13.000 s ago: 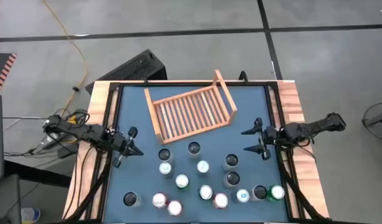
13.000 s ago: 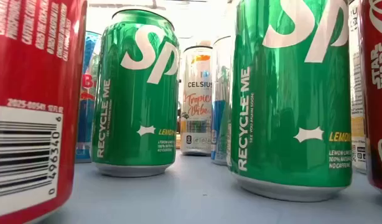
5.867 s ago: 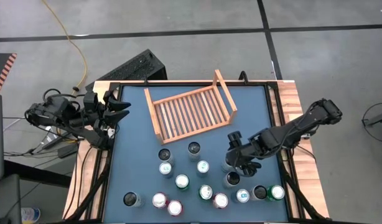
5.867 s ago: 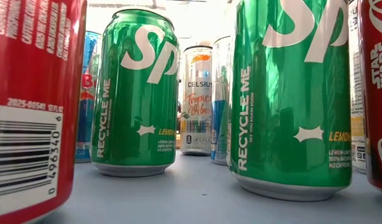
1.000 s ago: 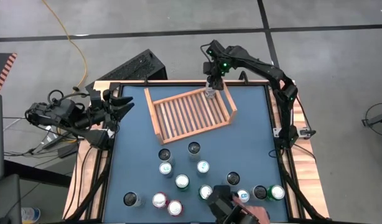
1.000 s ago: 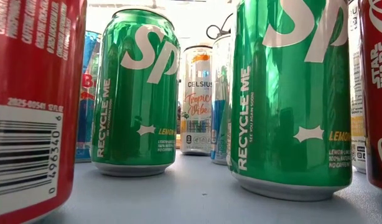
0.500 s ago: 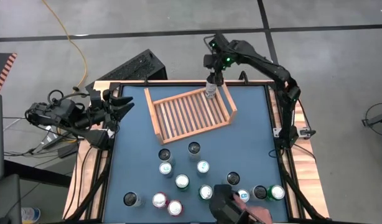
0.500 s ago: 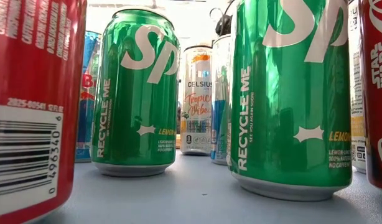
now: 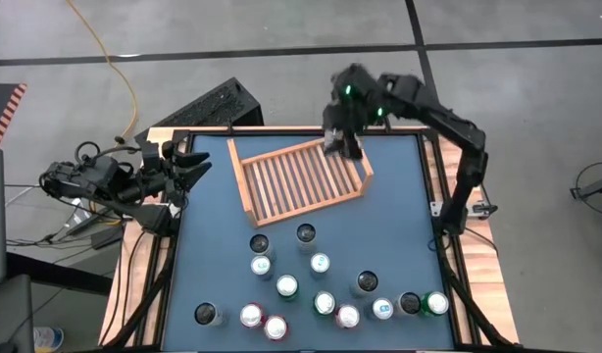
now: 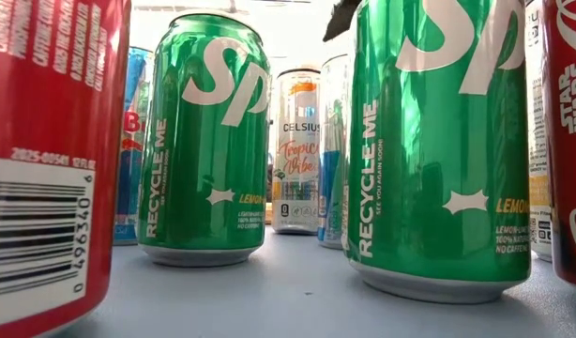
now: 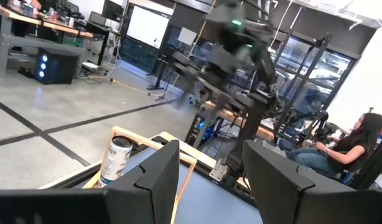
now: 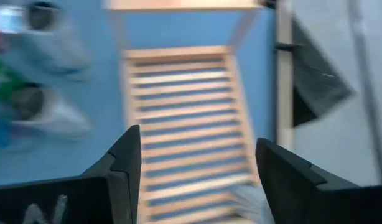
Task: Place canned beverage on shelf
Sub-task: Put the white-blue soda can on the shelf aligned with the other white-blue soda can
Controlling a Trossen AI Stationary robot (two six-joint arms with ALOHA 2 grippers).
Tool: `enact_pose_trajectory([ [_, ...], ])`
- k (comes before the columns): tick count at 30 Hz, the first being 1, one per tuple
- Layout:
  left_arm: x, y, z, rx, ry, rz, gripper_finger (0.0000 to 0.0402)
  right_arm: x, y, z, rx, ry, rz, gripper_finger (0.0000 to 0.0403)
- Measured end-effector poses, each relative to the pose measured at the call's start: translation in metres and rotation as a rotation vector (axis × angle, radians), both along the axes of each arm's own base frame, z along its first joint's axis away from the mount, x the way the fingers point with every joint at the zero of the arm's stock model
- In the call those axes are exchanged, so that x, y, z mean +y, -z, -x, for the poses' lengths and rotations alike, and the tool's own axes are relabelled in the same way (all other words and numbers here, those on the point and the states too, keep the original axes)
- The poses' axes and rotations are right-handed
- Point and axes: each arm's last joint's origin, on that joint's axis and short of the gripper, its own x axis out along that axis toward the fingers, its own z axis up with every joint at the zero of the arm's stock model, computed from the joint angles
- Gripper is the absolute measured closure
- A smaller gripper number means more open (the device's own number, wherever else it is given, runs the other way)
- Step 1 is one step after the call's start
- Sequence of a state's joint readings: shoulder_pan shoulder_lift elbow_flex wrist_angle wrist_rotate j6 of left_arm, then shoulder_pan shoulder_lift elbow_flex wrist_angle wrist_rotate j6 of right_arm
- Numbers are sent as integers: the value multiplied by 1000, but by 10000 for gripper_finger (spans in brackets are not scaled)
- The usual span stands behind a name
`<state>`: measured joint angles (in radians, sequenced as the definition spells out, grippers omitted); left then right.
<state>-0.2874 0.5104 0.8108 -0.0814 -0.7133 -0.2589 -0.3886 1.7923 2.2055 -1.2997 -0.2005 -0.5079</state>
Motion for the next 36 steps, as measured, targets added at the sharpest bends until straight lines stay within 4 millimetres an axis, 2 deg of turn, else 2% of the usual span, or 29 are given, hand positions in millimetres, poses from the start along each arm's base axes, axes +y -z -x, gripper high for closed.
enact_pose_trajectory([
  [4,-1,0,0,-9,43,5,236,47,4,-5,94,-59,-74,168],
  [9,-3,1,-2,4,114,-13,236,97,9,-4,203,-77,-167,168],
  [12,-4,2,-2,17,132,-19,236,121,7,-10,159,-128,-117,168],
  [15,-4,4,-2,31,132,-22,236,140,-1,-21,22,-201,9,168],
  [19,-4,3,-2,29,132,-24,236,149,-5,-44,-148,-294,129,168],
  [24,-4,3,-2,27,134,-17,236,149,8,-71,-205,-414,196,168],
  [26,-4,4,-2,24,148,-8,236,149,24,-87,-195,-472,197,168],
  [28,-4,4,-2,23,153,-5,236,150,30,-99,-228,-515,208,168],
  [30,-4,4,-2,21,154,-4,236,150,50,-112,-179,-556,200,168],
  [36,-4,4,-4,28,137,-2,236,150,69,-137,-259,-684,192,168],
])
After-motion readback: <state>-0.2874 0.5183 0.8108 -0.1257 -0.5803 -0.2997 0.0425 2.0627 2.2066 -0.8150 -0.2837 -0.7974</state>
